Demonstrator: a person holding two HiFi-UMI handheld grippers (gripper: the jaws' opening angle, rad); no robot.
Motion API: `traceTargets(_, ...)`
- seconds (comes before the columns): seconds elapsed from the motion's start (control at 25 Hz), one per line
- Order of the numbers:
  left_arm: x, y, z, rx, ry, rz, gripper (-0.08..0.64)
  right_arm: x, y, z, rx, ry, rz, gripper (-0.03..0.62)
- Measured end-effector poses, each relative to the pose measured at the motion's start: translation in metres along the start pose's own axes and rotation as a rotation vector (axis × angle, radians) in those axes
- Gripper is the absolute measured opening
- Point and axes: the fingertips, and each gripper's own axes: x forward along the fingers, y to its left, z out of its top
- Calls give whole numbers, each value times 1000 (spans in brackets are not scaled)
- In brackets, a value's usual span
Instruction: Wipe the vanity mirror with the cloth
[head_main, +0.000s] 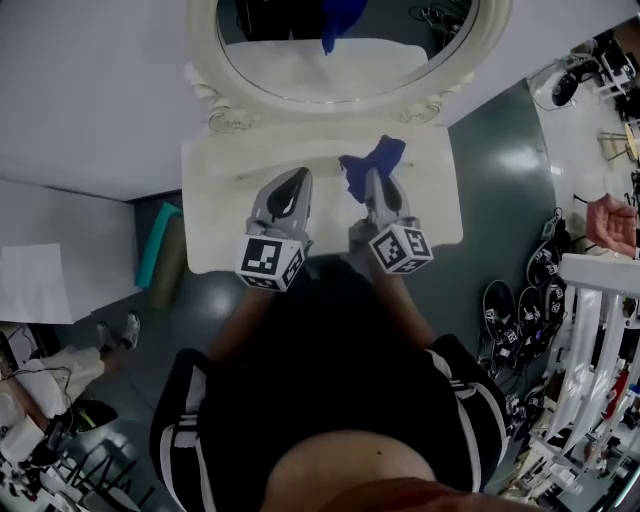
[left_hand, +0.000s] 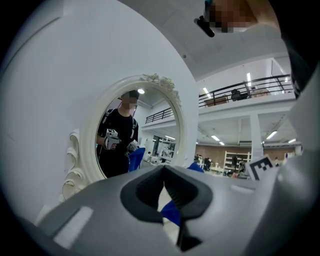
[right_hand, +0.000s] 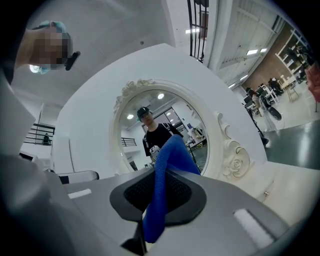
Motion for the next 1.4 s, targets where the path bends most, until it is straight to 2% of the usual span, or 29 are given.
traceTargets(0.24, 26, 18, -9, -20, 19, 40, 8, 42, -16, -5, 14, 15, 5, 34)
traceTargets(0.4, 44, 24, 3, -6, 3, 53, 8, 69, -30, -2, 77, 13, 1, 34)
traceTargets(0.56, 53, 28, 16, 23, -6, 73, 8, 88, -40, 5, 88, 0, -5, 34)
traceTargets(0.72, 63, 40, 10, 11, 8, 95, 8, 114, -53, -3, 115, 12, -17, 34)
traceTargets(0.96, 80, 42, 9, 34, -3, 89, 8, 138, -78, -15, 230, 36, -56, 34)
traceTargets(1.4, 99, 52, 8, 36, 2, 89, 8, 165, -122, -51, 382, 77, -158, 35)
